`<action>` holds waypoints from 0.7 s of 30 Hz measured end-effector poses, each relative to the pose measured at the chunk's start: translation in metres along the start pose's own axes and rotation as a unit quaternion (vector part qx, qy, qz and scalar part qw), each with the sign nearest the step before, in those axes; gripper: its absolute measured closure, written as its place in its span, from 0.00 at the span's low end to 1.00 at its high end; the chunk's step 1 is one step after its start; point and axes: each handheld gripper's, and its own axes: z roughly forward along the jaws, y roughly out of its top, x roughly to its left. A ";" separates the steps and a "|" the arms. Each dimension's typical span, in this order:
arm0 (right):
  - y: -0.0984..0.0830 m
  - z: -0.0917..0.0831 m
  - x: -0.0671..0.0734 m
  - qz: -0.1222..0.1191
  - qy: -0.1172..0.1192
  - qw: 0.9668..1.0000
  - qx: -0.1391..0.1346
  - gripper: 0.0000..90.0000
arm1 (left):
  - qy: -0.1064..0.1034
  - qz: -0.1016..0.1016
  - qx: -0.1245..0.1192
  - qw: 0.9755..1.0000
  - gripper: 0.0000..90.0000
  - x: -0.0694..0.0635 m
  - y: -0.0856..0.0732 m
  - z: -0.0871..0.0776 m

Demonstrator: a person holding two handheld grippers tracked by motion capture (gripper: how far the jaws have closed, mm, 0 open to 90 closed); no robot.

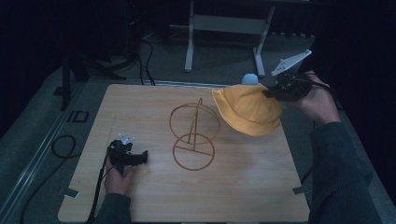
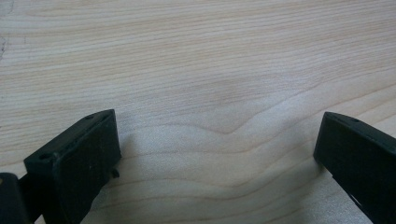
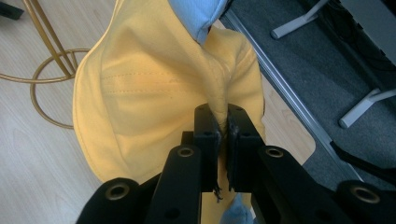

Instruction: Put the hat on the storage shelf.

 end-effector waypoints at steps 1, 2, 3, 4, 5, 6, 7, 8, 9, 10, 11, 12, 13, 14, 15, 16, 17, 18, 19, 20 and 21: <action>0.001 0.000 0.000 0.000 0.000 1.000 0.000 0.94 | 0.000 0.000 0.000 1.000 0.00 0.000 0.000 0.000; 0.001 -0.001 0.000 -0.002 0.000 1.000 -0.001 0.94 | 0.000 0.000 0.000 1.000 0.00 0.000 0.000 0.000; 0.002 -0.001 0.000 -0.004 0.000 1.000 -0.001 0.94 | 0.000 0.000 0.000 1.000 0.00 0.000 0.000 0.000; 0.003 -0.001 0.001 -0.003 0.001 1.000 -0.002 0.94 | 0.000 0.000 0.000 1.000 0.00 0.000 0.000 0.000; 0.003 -0.001 0.001 -0.003 0.002 1.000 -0.002 0.94 | 0.000 0.000 0.000 1.000 0.00 0.000 0.000 0.000; 0.004 -0.002 0.001 -0.004 0.002 1.000 -0.002 0.94 | 0.000 0.000 0.000 1.000 0.00 0.000 0.000 0.000; 0.004 -0.002 0.001 -0.005 0.002 1.000 -0.002 0.94 | 0.000 0.000 0.000 1.000 0.00 0.000 0.000 0.000; 0.004 -0.002 0.001 -0.005 0.002 1.000 -0.002 0.94 | 0.000 0.000 0.000 1.000 0.00 0.000 0.000 0.000; 0.004 -0.002 0.002 -0.005 0.002 1.000 -0.003 0.94 | 0.000 0.000 0.000 1.000 0.00 0.000 0.000 0.000; 0.005 -0.002 0.002 -0.006 0.003 1.000 -0.004 0.94 | 0.000 0.000 0.000 1.000 0.00 0.000 0.000 0.000; 0.005 -0.002 0.002 -0.006 0.003 1.000 -0.004 0.94 | 0.000 0.000 0.000 1.000 0.00 0.000 0.000 0.000; 0.006 -0.002 0.002 -0.006 0.003 1.000 -0.004 0.94 | 0.000 0.000 0.000 1.000 0.00 0.000 0.000 0.000; 0.006 -0.002 0.002 -0.006 0.003 1.000 -0.004 0.94 | 0.000 0.000 0.000 1.000 0.00 0.000 0.000 0.000; 0.006 -0.003 0.002 -0.007 0.004 1.000 -0.005 0.94 | 0.000 0.000 0.000 1.000 0.00 0.000 0.000 0.000; 0.006 -0.003 0.002 -0.007 0.004 1.000 -0.005 0.94 | 0.000 0.000 0.000 1.000 0.00 0.000 0.000 0.000; 0.006 -0.003 0.002 -0.007 0.005 1.000 -0.006 0.94 | 0.000 0.000 0.000 1.000 0.00 0.000 0.000 0.000; 0.007 -0.003 0.002 -0.008 0.005 1.000 -0.006 0.94 | 0.000 0.000 0.000 1.000 0.00 0.000 0.000 0.000; 0.007 -0.004 0.002 -0.008 0.005 1.000 -0.006 0.94 | 0.000 0.000 0.000 1.000 0.00 0.000 0.000 0.000; 0.008 -0.004 0.002 -0.007 0.005 1.000 -0.007 0.94 | 0.000 0.000 0.000 1.000 0.00 0.000 0.000 0.000; 0.008 -0.005 0.003 -0.008 0.005 1.000 -0.008 0.94 | 0.000 0.000 0.000 1.000 0.00 0.000 0.000 0.000; 0.009 -0.005 0.003 -0.009 0.005 1.000 -0.009 0.94 | 0.000 0.000 0.000 1.000 0.00 0.000 0.000 0.000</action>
